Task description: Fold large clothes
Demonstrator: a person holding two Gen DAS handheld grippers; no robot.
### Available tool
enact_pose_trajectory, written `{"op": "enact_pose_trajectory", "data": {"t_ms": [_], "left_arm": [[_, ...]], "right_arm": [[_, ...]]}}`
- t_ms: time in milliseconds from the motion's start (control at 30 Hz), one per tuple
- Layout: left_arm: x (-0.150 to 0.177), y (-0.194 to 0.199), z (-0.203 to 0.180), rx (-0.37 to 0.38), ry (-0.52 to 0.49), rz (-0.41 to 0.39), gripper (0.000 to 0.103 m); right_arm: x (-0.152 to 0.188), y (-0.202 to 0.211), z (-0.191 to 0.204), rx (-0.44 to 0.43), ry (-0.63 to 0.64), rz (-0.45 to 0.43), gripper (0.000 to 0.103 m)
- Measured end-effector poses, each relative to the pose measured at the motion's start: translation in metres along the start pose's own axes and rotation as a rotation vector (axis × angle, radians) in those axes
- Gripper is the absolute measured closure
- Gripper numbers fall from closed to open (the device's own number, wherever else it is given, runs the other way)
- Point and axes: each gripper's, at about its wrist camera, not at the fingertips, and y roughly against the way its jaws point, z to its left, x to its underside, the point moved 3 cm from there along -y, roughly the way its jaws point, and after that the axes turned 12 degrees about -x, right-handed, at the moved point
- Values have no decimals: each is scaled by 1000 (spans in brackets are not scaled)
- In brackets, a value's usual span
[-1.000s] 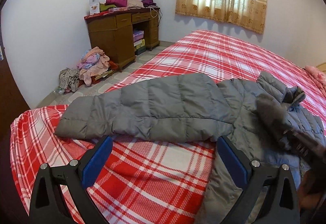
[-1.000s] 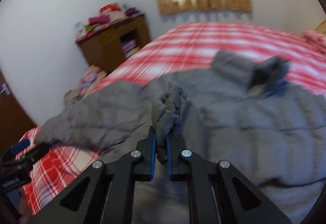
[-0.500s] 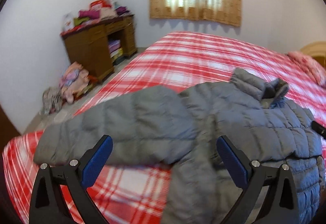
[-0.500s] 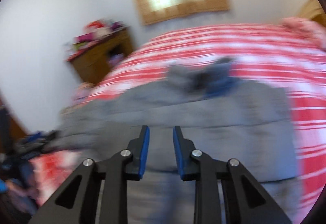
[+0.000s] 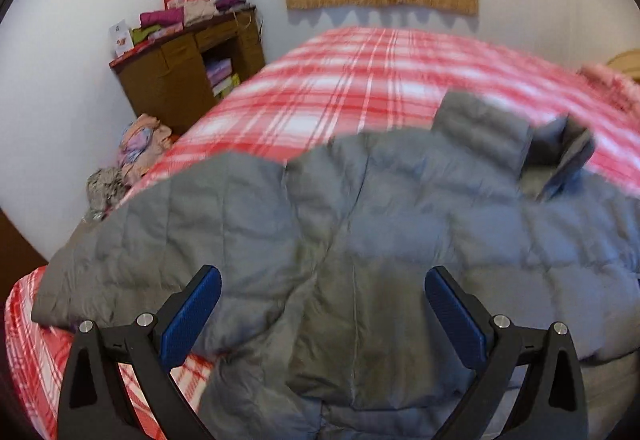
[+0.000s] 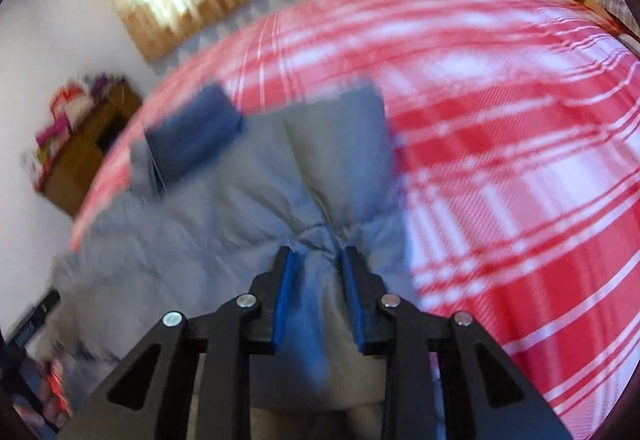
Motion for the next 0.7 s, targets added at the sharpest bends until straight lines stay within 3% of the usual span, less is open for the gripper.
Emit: {"op": "enact_pose_trajectory", "data": {"t_ms": [167, 400, 533, 700], "left_arm": [[26, -25, -9, -78, -23, -8, 1], [24, -25, 3, -70, -20, 27, 1], [12, 5, 71, -71, 162, -37, 1], [28, 0, 204, -135, 477, 11, 1]], "right_arm": [[4, 2, -2, 20, 42, -41, 74], [9, 5, -2, 26, 60, -53, 71], [8, 2, -3, 24, 62, -54, 70], [8, 2, -1, 25, 70, -54, 68]]}}
